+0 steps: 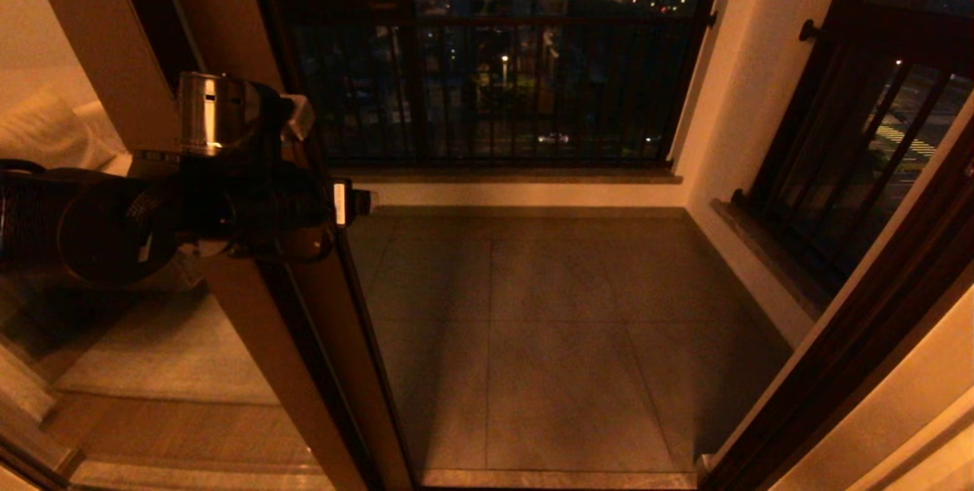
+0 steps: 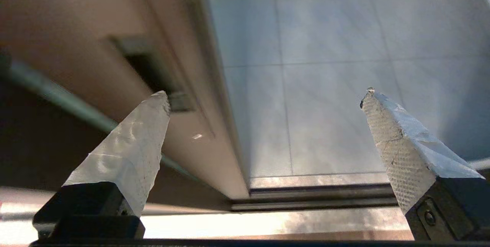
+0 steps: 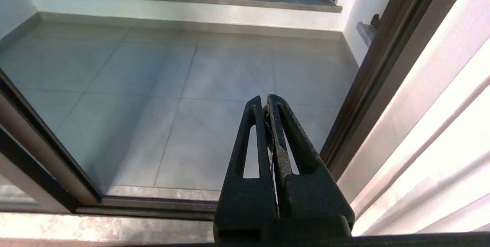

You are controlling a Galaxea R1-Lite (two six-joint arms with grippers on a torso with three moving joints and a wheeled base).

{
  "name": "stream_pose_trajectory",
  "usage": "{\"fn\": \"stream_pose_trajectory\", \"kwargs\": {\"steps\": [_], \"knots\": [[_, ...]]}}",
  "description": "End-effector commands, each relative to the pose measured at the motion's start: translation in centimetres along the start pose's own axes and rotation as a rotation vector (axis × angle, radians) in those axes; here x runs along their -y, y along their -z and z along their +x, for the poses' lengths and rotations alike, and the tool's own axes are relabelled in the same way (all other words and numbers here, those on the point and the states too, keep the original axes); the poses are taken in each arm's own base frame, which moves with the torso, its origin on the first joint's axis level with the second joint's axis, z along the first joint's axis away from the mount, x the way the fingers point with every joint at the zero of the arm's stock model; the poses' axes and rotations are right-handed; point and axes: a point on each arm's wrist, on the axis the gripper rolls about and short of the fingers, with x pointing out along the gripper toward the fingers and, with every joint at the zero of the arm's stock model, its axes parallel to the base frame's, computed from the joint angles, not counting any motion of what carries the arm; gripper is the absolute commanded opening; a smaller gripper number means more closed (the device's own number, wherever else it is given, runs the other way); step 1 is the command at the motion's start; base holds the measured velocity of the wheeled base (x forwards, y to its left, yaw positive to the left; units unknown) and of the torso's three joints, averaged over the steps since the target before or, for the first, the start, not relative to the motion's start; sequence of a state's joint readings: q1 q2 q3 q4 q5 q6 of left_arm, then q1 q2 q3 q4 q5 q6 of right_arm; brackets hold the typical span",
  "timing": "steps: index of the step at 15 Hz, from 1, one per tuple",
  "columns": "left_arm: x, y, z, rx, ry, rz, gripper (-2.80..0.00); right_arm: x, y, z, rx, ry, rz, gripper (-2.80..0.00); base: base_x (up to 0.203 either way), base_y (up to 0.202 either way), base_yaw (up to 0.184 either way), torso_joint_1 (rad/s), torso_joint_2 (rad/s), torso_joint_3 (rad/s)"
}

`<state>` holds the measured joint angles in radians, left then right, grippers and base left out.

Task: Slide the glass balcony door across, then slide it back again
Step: Close the slid door

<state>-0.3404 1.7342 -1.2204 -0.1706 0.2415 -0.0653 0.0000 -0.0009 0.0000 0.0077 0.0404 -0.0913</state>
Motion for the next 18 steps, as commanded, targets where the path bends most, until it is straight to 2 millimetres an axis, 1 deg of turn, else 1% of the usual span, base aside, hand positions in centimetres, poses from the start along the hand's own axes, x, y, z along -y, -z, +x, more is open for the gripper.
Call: {"fn": "stream_pose_trajectory", "kwargs": {"steps": [1, 9, 18], "knots": [[0.1, 0.1, 0.6, -0.004, -0.002, 0.0, 0.0, 0.0, 0.1, 0.0, -0.002, -0.002, -0.001, -2.8, 0.0, 0.0, 0.0, 0.0, 0.0, 0.0], [0.4, 0.0, 1.6, -0.008, -0.003, 0.001, 0.0, 0.0, 0.1, 0.0, -0.002, -0.001, -0.001, -2.8, 0.0, 0.0, 0.0, 0.0, 0.0, 0.0], [0.9, 0.0, 1.3, -0.004, 0.015, 0.006, 0.0, 0.0, 0.1, 0.0, -0.002, -0.001, -0.001, -2.8, 0.0, 0.0, 0.0, 0.0, 0.0, 0.0]]}}
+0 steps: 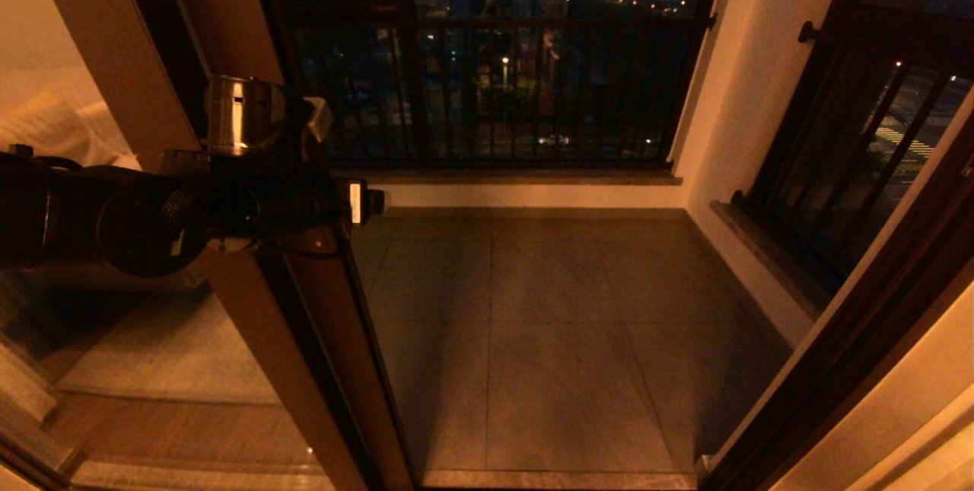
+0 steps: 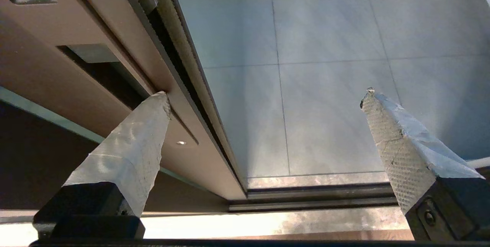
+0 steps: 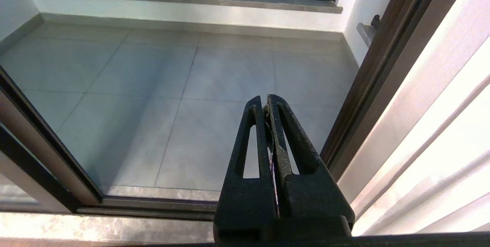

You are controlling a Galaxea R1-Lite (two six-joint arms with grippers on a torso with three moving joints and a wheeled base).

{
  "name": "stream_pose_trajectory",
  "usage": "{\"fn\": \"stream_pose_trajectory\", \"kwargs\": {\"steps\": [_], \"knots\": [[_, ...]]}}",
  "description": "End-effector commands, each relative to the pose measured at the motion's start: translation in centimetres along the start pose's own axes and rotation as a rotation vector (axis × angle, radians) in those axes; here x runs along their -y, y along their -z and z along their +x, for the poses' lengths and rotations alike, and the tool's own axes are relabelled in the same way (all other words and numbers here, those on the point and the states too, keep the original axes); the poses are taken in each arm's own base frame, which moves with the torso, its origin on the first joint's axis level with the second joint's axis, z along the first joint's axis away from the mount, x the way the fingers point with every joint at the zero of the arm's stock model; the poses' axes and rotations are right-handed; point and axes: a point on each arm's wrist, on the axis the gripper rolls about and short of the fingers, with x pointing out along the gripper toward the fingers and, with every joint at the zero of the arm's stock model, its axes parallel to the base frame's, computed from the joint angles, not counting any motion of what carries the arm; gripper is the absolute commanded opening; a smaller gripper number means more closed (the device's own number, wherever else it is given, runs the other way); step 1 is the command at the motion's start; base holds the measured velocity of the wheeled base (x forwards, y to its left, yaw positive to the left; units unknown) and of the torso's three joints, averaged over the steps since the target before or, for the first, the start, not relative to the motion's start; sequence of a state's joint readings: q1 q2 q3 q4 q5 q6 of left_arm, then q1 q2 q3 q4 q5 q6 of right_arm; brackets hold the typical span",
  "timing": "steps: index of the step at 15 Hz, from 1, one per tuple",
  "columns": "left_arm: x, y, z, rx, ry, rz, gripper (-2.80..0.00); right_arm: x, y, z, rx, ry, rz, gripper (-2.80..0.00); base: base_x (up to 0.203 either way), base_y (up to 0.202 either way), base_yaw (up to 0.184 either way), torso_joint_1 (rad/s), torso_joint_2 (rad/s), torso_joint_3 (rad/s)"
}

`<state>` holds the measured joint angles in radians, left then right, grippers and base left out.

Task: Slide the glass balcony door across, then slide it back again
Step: Close the slid door

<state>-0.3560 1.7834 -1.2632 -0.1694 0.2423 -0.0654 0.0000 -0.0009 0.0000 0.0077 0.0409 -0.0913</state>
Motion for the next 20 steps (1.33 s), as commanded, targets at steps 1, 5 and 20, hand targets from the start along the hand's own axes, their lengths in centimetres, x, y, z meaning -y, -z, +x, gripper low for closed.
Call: {"fn": "stream_pose_trajectory", "kwargs": {"steps": [1, 5, 20], "knots": [[0.1, 0.0, 0.0, 0.003, 0.002, -0.001, 0.0, 0.0, 0.1, 0.0, -0.002, -0.001, -0.001, -2.8, 0.0, 0.0, 0.0, 0.0, 0.0, 0.0], [0.1, 0.0, 0.0, 0.002, 0.001, -0.002, 0.0, 0.0, 0.1, 0.0, -0.002, -0.001, -0.001, -2.8, 0.0, 0.0, 0.0, 0.0, 0.0, 0.0], [-1.1, 0.7, -0.1, -0.023, -0.027, -0.003, 0.0, 0.0, 0.1, 0.0, -0.002, -0.002, -0.001, -2.8, 0.0, 0.0, 0.0, 0.0, 0.0, 0.0]]}}
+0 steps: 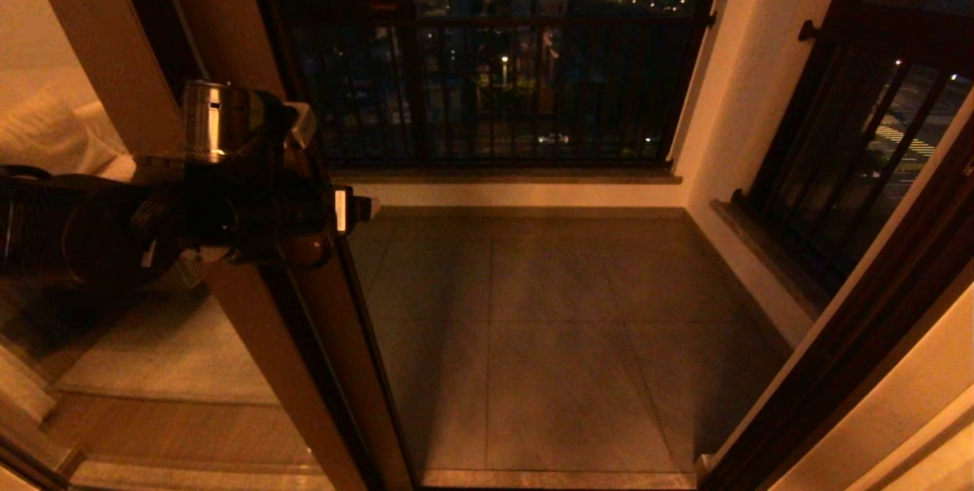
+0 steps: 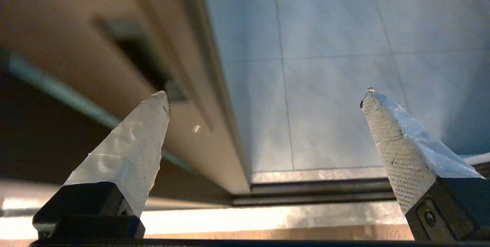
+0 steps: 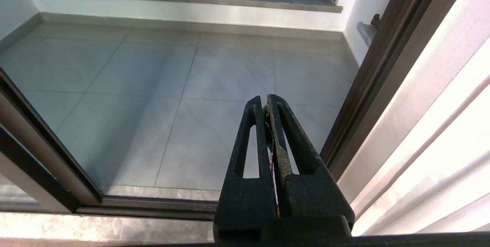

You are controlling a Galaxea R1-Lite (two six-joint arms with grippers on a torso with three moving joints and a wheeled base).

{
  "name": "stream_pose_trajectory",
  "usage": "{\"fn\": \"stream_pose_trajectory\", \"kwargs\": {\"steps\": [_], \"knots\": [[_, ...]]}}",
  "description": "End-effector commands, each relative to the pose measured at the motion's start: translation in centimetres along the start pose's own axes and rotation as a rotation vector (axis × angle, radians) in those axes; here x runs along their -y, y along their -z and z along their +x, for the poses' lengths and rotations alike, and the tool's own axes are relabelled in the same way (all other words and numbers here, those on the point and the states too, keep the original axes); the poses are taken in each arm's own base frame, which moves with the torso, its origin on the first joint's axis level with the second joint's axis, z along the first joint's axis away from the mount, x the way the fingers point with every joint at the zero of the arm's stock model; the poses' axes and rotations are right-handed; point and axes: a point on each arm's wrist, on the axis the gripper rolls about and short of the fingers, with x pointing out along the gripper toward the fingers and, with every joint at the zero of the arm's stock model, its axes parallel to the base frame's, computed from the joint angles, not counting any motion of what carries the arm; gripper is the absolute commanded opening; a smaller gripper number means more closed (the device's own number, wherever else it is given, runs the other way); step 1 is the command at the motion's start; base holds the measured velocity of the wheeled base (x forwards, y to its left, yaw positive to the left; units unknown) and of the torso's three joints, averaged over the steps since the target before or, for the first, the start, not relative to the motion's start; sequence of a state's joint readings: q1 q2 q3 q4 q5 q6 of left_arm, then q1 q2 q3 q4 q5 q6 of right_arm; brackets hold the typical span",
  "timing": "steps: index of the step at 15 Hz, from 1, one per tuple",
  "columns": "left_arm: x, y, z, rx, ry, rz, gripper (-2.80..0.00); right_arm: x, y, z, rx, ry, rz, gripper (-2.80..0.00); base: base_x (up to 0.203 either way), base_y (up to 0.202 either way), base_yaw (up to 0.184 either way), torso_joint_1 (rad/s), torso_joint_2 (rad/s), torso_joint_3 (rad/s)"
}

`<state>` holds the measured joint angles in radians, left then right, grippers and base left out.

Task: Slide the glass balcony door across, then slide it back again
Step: Close the slid door

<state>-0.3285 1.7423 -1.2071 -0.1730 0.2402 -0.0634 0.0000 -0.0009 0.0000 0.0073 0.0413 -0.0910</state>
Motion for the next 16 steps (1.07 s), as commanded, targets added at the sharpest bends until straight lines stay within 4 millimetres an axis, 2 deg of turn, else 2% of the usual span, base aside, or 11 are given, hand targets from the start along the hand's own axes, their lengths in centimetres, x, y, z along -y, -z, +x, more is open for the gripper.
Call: {"fn": "stream_pose_trajectory", "kwargs": {"steps": [1, 5, 16], "knots": [[0.3, 0.0, 1.1, -0.006, -0.003, 0.0, 0.0, 0.0, 0.1, 0.0, -0.003, 0.0, -0.001, -2.8, 0.0, 0.0, 0.0, 0.0, 0.0, 0.0], [0.4, -0.1, 1.6, -0.004, -0.003, 0.0, 0.0, 0.0, 0.1, 0.0, -0.003, 0.0, -0.001, -2.8, 0.0, 0.0, 0.0, 0.0, 0.0, 0.0], [1.5, 0.0, 1.3, -0.004, 0.031, 0.01, 0.0, 0.0, 0.1, 0.0, -0.003, 0.0, -0.001, -2.8, 0.0, 0.0, 0.0, 0.0, 0.0, 0.0]]}}
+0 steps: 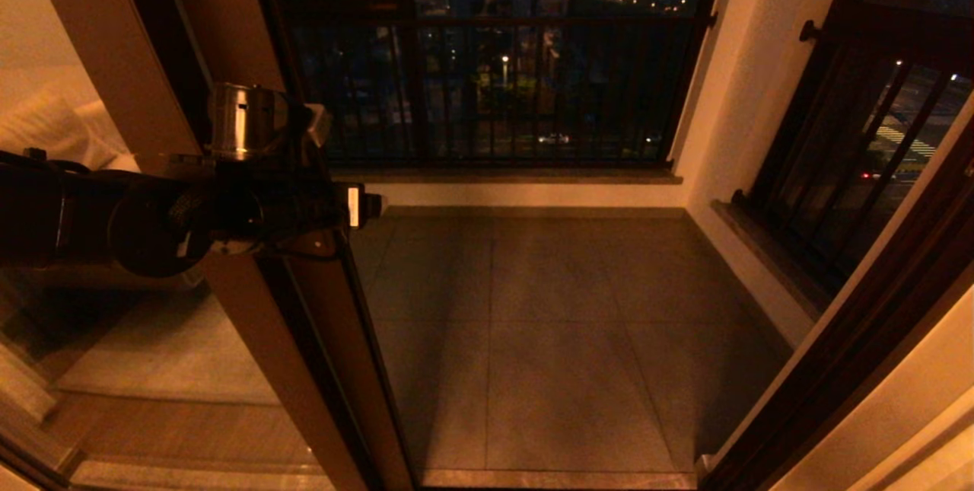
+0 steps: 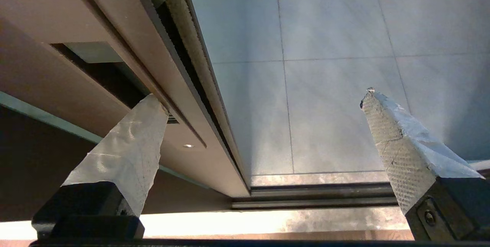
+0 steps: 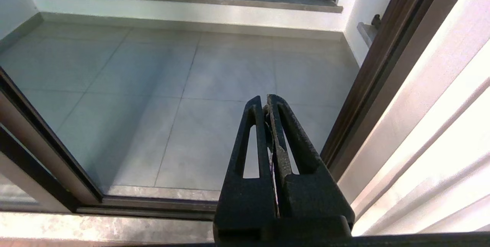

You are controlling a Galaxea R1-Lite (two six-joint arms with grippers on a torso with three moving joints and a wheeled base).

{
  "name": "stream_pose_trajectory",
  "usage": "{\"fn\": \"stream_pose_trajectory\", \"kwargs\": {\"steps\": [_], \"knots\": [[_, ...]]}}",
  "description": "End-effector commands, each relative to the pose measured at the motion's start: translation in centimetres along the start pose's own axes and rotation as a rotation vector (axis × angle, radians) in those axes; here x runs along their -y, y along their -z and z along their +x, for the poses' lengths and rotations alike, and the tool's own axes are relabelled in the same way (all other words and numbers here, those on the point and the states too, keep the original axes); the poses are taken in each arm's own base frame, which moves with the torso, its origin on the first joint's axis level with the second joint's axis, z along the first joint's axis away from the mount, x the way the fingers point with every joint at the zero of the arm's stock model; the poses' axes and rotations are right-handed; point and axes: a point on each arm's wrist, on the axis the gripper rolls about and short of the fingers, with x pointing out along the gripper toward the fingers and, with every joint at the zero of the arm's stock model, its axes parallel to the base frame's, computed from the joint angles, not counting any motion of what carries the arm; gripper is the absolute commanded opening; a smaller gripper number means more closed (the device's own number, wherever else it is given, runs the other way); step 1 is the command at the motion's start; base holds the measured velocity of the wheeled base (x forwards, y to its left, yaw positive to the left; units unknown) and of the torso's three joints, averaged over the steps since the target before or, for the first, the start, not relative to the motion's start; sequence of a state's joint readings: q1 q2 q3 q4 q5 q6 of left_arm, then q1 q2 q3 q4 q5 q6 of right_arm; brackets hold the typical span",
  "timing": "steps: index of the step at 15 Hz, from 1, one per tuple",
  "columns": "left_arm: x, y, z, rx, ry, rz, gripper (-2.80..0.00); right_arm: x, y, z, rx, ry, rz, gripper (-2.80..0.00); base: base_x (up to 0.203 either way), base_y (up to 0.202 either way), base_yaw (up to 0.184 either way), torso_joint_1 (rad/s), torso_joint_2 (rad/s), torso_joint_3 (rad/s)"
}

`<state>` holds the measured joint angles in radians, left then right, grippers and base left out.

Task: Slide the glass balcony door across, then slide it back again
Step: Close the slid door

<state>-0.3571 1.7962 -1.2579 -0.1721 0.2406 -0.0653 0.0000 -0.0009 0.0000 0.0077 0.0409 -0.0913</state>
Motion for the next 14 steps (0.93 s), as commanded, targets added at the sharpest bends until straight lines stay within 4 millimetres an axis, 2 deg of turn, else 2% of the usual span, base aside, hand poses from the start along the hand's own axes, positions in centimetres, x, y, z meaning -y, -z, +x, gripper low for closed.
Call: {"fn": "stream_pose_trajectory", "kwargs": {"steps": [1, 14], "knots": [[0.3, 0.0, 0.0, 0.002, 0.009, 0.002, 0.0, 0.0, 0.1, 0.0, -0.002, -0.001, -0.001, -2.8, 0.0, 0.0, 0.0, 0.0, 0.0, 0.0], [1.3, -0.2, -0.3, 0.011, 0.035, 0.009, 0.0, 0.0, 0.1, 0.0, -0.002, -0.002, -0.001, -2.8, 0.0, 0.0, 0.0, 0.0, 0.0, 0.0]]}}
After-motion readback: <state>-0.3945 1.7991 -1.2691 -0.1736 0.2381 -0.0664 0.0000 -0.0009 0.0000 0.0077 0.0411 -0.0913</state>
